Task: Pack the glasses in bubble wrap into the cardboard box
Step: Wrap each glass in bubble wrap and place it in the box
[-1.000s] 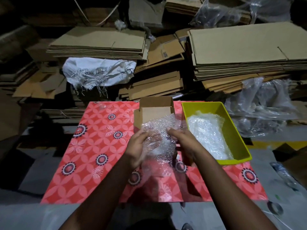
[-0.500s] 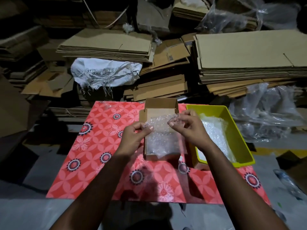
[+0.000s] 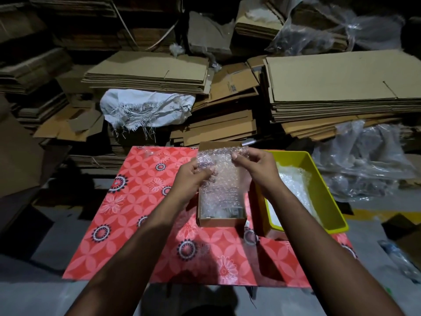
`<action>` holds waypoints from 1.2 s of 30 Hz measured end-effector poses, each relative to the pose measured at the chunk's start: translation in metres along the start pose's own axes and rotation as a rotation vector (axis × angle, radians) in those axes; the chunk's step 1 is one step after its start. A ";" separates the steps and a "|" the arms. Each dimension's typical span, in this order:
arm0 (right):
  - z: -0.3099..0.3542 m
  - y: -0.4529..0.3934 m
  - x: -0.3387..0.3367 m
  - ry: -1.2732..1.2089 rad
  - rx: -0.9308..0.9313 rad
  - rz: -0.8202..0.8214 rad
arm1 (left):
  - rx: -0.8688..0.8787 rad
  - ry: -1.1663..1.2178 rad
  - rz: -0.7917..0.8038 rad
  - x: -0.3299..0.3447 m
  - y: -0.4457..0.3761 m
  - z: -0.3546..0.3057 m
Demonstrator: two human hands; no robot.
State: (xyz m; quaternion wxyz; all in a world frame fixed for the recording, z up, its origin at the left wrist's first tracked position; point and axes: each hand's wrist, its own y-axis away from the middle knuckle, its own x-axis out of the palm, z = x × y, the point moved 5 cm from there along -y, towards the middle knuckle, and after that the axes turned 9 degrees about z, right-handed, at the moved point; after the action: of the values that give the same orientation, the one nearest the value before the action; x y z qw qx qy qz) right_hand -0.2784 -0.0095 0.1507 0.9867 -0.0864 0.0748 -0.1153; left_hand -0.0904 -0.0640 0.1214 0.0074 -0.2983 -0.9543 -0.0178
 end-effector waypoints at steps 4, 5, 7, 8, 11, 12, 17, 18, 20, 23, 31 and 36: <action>-0.015 0.007 -0.003 -0.361 0.122 0.004 | -0.012 0.123 -0.055 -0.001 -0.004 -0.001; -0.021 0.009 -0.003 -0.353 0.170 0.058 | -0.016 0.135 -0.068 -0.002 -0.006 0.000; -0.028 0.014 0.003 -0.149 0.259 0.222 | -0.005 0.155 -0.086 -0.002 -0.005 -0.006; -0.028 0.017 0.007 -0.040 0.275 0.307 | -0.017 0.173 -0.102 -0.001 -0.005 -0.008; -0.027 0.017 0.014 0.098 0.234 0.418 | -0.042 0.228 -0.097 0.000 -0.009 -0.008; -0.025 0.017 0.015 0.096 0.213 0.423 | -0.042 0.256 -0.079 0.002 -0.010 -0.009; -0.022 0.012 0.005 0.051 0.151 0.305 | -0.064 0.122 0.063 0.005 -0.006 -0.007; -0.022 0.012 0.002 0.043 0.143 0.299 | -0.076 0.076 0.077 0.005 -0.004 -0.004; -0.022 0.013 -0.002 0.022 0.128 0.321 | -0.059 0.052 0.063 0.004 -0.001 -0.001; -0.023 0.016 -0.004 -0.078 0.101 0.294 | 0.001 0.018 -0.024 -0.001 -0.002 -0.004; -0.017 0.017 -0.007 -0.145 0.039 0.164 | 0.028 0.293 -0.008 0.009 0.005 -0.018; -0.015 0.016 -0.011 -0.007 -0.054 0.169 | -0.186 0.310 0.095 0.017 0.014 -0.003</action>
State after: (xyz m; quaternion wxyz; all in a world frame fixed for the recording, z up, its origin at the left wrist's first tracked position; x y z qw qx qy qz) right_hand -0.2877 0.0062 0.1348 0.9905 -0.1066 0.0816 -0.0291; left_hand -0.0965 -0.0430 0.1256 0.1274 -0.3362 -0.9208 -0.1514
